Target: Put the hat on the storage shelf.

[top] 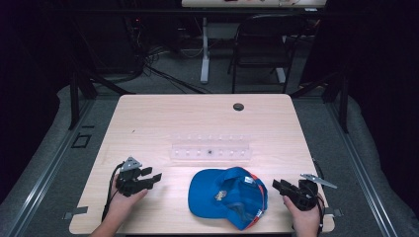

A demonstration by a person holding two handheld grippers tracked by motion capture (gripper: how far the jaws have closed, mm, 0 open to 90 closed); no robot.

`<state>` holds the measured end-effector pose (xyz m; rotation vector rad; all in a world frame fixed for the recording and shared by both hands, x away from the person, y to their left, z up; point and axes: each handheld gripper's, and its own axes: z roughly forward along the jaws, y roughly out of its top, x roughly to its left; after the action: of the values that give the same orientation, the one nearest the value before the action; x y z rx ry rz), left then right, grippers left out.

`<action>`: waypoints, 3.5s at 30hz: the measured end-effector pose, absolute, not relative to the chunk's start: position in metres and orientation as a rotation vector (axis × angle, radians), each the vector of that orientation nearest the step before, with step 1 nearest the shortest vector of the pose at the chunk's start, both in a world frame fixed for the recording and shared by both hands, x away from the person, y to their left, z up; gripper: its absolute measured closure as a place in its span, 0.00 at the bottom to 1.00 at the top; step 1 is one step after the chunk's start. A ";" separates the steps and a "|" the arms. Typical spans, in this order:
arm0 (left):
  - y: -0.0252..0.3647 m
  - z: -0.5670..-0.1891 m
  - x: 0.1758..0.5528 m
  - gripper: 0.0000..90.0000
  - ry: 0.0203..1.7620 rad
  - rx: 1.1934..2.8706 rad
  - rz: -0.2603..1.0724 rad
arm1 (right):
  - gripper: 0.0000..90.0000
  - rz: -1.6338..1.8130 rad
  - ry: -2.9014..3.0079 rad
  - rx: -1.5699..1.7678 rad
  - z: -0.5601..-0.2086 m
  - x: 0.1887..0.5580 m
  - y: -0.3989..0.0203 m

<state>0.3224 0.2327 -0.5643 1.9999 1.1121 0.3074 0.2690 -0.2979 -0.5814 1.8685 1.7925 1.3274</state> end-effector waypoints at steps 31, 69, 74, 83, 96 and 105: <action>0.230 -0.563 0.321 0.54 1.093 2.006 0.319 | 0.67 1.284 1.987 1.901 -0.539 0.274 -0.294; 0.229 -0.563 0.321 0.54 1.089 2.010 0.315 | 0.63 1.162 2.239 1.908 -0.502 0.274 -0.282; 0.229 -0.563 0.321 0.54 1.090 2.003 0.319 | 0.61 1.128 2.275 1.910 -0.499 0.273 -0.276; 0.230 -0.563 0.321 0.54 1.090 2.001 0.323 | 0.61 1.143 2.303 1.918 -0.498 0.273 -0.270; 0.230 -0.563 0.321 0.54 1.093 2.001 0.329 | 0.61 1.196 2.361 1.939 -0.505 0.276 -0.267; 0.230 -0.563 0.321 0.54 1.087 2.004 0.330 | 0.62 1.182 2.409 2.003 -0.519 0.279 -0.265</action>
<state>0.3211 0.2295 -0.5627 2.0043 1.0872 0.3303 0.2790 -0.2646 -0.5189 2.0028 2.4088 1.1823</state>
